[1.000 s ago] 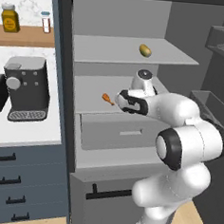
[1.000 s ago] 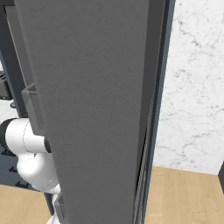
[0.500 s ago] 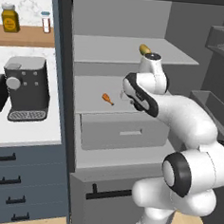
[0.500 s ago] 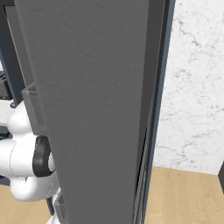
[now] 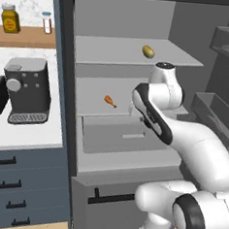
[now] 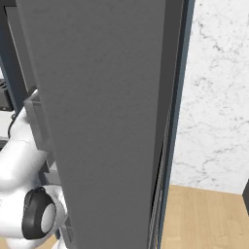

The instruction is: Place one cucumber and one chicken drumstick in each tupperware on the nearby counter, to pack two identical lunches.

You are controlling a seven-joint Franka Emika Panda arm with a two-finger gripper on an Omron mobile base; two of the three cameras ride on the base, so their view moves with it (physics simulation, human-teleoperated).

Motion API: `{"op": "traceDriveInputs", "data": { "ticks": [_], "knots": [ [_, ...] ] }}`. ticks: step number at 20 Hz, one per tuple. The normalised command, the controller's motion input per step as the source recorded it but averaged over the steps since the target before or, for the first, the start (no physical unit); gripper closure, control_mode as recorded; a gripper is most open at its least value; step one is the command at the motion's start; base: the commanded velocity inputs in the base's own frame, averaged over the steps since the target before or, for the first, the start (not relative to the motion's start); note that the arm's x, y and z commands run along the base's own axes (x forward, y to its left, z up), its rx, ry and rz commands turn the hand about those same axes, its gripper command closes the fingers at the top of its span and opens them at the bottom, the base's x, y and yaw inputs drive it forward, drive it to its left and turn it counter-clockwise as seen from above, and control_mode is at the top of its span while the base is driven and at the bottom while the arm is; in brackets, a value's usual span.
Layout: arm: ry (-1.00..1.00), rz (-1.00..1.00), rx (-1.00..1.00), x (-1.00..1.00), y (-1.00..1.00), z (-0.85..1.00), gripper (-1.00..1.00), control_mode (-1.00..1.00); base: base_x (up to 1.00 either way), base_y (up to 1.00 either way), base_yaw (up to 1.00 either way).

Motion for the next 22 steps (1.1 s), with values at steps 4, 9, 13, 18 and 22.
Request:
{"op": "traceDriveInputs", "data": {
  "ticks": [4,9,13,18,22],
  "knots": [
    [0.00,0.00,0.00,-0.54,0.00,0.00,1.00,-1.00,0.00,0.00,0.00],
    [0.00,0.00,0.00,-0.25,0.00,0.00,1.00,-1.00,0.00,0.00,0.00],
    [0.00,0.00,0.00,-0.28,0.00,0.00,1.00,-1.00,0.00,0.00,0.00],
    [0.00,0.00,0.00,0.00,0.00,0.00,1.00,1.00,-0.71,0.10,0.05],
    [0.00,0.00,0.00,0.00,0.00,0.00,1.00,1.00,-0.62,0.42,0.29]
  ]
}}
